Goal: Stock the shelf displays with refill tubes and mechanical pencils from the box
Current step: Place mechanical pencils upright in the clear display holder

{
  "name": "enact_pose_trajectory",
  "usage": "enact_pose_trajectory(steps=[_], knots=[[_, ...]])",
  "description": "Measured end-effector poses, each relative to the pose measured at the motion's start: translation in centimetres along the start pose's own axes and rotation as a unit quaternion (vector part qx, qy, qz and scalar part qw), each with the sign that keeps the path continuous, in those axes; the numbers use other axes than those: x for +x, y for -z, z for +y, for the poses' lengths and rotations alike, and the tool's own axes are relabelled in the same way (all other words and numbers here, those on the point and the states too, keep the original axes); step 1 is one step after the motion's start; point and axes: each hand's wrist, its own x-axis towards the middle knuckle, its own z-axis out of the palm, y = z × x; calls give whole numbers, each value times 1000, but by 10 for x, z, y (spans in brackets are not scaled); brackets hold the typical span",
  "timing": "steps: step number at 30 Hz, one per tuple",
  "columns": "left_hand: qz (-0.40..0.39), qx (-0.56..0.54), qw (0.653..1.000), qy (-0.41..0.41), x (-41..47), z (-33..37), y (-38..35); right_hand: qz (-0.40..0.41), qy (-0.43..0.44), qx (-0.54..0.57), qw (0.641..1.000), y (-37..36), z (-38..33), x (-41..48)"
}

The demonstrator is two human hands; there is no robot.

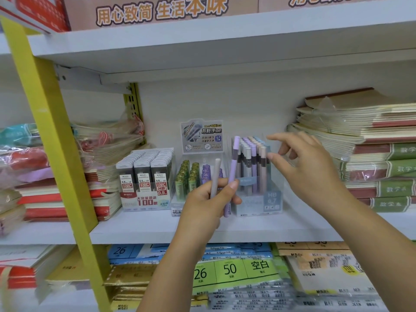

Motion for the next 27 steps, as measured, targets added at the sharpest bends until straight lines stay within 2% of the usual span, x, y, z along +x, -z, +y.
enact_pose_trajectory(steps=[1, 3, 5, 7, 9, 10, 14, 16, 18, 23, 27], knots=[[-10, 2, 1000, -3, -1, 1, 0, 20, 0, 35, 999, 3, -5, -1], [-22, 10, 1000, -11, -2, 1, -2, 30, -19, 174, 984, 8, -18, -2], [-30, 19, 999, -19, -2, 1, -5, -20, -46, 303, 952, 12, -30, -3], [-39, 21, 999, -28, -3, 1, -9, -80, -52, 347, 933, 12, -37, -4], [-52, 31, 998, -35, -5, 1, -12, -103, -48, 352, 929, 9, -39, -7], [-55, 37, 997, -37, -6, 2, -12, -91, -47, 354, 930, 9, -39, -7], [-40, 58, 997, -20, -4, -2, -5, 82, -24, 347, 934, 23, -33, -1], [-28, 37, 999, -18, -2, -4, -3, 125, 14, 293, 948, 32, -28, 2], [-16, 28, 999, -39, 0, -5, -1, 121, 32, 240, 963, 33, -22, 3], [10, 62, 993, -104, 2, -9, 0, 43, 7, 182, 982, 17, -14, 1], [16, 26, 993, -110, 1, -6, 3, 8, -11, 181, 983, 6, -13, -1]])
